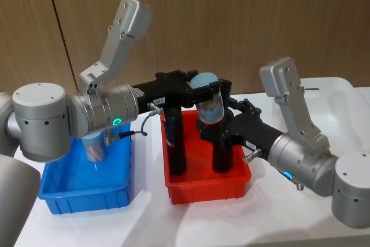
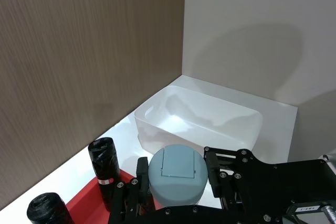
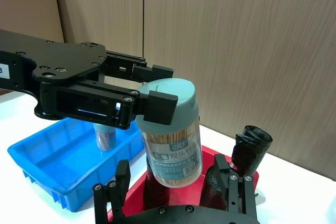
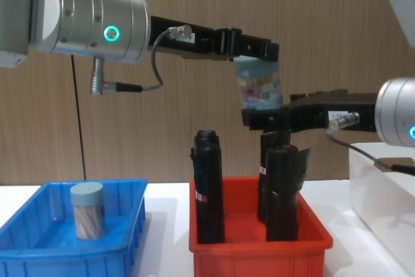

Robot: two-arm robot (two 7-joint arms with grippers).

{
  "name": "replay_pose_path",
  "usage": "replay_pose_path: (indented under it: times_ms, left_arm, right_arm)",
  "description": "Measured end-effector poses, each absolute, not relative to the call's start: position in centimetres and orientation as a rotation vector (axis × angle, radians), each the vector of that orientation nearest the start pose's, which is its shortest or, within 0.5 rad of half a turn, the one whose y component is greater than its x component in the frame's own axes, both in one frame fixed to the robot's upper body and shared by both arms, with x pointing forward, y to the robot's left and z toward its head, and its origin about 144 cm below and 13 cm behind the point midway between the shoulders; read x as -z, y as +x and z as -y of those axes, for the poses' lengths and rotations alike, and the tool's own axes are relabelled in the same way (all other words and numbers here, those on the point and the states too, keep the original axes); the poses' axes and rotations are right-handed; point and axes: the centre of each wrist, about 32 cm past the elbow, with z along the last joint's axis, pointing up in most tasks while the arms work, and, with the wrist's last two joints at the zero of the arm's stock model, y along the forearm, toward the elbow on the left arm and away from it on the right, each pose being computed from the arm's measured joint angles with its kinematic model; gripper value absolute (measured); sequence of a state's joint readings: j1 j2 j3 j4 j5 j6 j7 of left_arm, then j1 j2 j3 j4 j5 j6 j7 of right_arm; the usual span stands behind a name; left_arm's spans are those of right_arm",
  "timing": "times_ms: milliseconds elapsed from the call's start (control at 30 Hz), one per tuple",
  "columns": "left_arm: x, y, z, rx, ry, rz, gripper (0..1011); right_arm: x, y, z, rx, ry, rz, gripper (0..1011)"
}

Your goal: Pick the cotton swabs from the blue box and place them into the white box.

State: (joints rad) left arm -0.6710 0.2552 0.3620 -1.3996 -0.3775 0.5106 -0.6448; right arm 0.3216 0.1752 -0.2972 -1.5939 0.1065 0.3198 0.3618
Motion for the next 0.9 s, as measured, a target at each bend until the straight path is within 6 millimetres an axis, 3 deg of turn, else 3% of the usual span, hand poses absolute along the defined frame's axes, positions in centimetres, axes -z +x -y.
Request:
replay_pose_path:
  times_ms: [433, 633, 900]
  left_arm:
    - [-133.4, 59.8, -20.6, -0.634, 0.131, -0.064, 665]
    - [-133.4, 59.8, -20.6, -0.634, 0.131, -0.064, 665]
    - [-133.4, 59.8, -20.6, -0.634, 0.131, -0.064, 665]
  right_arm:
    - [-124.8, 53.5, 17.6, 0.948, -0.148, 0.078, 1002]
    - [-124.8, 53.8, 17.4, 0.951, -0.146, 0.079, 894]
    - [-124.8, 54.2, 17.3, 0.957, -0.143, 0.08, 664]
